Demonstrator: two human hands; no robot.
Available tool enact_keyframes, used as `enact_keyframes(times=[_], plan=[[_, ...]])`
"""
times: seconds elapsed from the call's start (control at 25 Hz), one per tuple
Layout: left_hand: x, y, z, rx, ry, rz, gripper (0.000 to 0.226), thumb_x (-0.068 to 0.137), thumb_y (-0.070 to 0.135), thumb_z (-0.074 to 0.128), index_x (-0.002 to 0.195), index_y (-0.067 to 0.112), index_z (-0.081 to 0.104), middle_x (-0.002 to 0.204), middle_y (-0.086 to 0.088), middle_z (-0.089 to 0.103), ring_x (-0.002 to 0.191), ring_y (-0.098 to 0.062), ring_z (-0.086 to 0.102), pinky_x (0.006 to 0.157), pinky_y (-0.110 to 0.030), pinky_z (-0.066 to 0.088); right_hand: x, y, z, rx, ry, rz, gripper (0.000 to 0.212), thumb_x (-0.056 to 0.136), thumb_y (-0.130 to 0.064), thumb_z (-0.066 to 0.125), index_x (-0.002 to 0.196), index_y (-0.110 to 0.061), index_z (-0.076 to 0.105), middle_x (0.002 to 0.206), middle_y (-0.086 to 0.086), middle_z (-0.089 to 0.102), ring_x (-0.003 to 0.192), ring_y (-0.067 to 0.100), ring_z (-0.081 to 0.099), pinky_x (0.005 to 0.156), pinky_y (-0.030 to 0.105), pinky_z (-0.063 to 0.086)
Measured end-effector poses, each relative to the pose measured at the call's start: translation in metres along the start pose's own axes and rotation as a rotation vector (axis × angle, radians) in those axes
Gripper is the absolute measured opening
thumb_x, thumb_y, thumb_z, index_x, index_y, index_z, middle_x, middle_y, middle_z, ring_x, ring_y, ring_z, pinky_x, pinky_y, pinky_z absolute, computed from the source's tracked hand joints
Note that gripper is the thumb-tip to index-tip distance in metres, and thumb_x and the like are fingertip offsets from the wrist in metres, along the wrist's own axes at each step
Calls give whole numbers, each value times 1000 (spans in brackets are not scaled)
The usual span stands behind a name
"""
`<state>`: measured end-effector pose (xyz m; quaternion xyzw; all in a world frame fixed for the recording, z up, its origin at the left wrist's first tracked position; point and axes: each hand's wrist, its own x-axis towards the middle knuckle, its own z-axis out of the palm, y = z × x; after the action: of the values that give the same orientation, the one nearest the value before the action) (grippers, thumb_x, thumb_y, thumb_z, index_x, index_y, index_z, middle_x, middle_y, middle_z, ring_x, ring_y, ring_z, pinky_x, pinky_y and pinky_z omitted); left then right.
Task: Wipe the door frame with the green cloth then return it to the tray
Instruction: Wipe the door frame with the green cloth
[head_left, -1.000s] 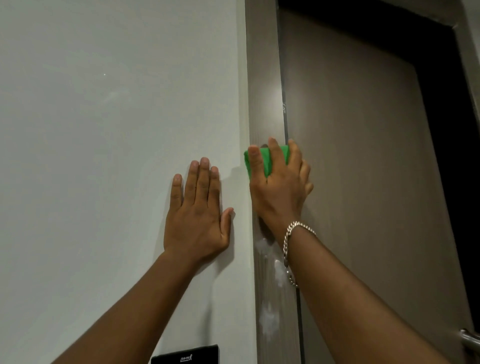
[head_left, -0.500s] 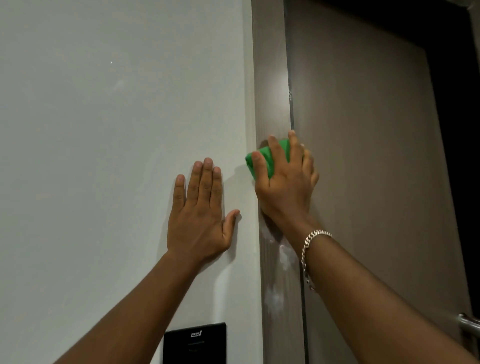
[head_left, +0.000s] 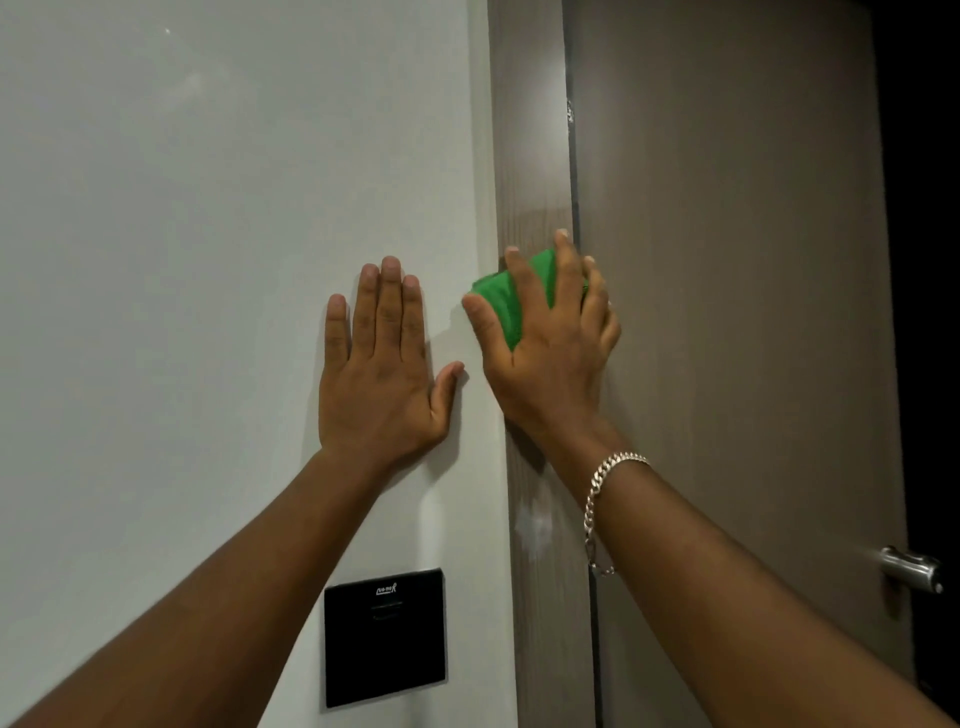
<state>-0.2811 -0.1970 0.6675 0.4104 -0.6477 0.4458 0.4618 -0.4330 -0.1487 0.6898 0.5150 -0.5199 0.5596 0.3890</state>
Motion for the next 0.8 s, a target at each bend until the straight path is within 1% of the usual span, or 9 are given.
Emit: enact_keyframes(times=[0.08,0.12,0.28,0.32,0.4,0.48,0.56,0.72,0.8], plan=[[-7,0,0,5,-12,13,85,95,59,21,155,3,-1,166,-20,-1,154,-33,-3,125,-53,5,-24,21,-3,-59,-51,-195,65,91,-70,34,145,-33,42,163,7,26,146,34,27,111,55,29],[-11,-1,0,5,-19,22,85,95,59,21,155,2,-1,166,-20,-1,154,-33,-3,125,-53,5,-36,35,-7,-42,-85,-214,65,92,-70,35,146,-33,40,163,7,25,146,33,27,111,54,31],[-23,2,1,9,-19,28,85,95,56,27,155,2,1,166,-19,1,154,-33,-1,125,-53,6,-34,38,-6,139,-73,127,67,91,-68,37,147,-32,39,162,10,26,141,33,31,109,56,37],[-23,3,1,7,-16,26,85,95,57,27,155,2,1,166,-19,1,154,-33,-1,125,-53,7,-30,30,-5,129,-59,158,68,90,-70,35,146,-32,40,161,12,27,140,34,33,108,56,38],[-24,3,2,7,-17,22,85,95,57,26,155,3,0,166,-19,1,154,-32,-1,125,-53,7,-31,19,-4,29,-35,75,66,90,-71,33,145,-33,42,160,13,29,139,35,34,106,54,37],[-30,5,3,2,-20,26,84,95,57,25,155,3,0,166,-19,2,154,-32,-1,125,-53,6,-52,32,-6,-56,-78,-121,66,91,-71,35,145,-33,42,160,13,28,140,36,32,107,53,37],[-38,8,5,5,-31,30,85,95,57,25,155,3,0,166,-19,2,154,-33,-1,125,-52,6,-80,54,-8,-44,-126,-217,67,92,-68,40,146,-30,43,161,14,27,142,37,31,109,54,37],[-42,10,4,11,-33,23,85,94,59,23,155,4,1,166,-18,2,154,-33,1,125,-51,5,-78,43,-2,113,-50,111,65,92,-67,40,146,-32,43,160,13,29,142,34,32,108,58,39],[-41,9,6,8,-23,22,85,94,60,22,155,5,1,166,-18,3,154,-32,1,124,-50,4,-72,28,2,74,-25,122,64,93,-69,34,147,-34,41,161,13,28,144,35,30,111,56,36]])
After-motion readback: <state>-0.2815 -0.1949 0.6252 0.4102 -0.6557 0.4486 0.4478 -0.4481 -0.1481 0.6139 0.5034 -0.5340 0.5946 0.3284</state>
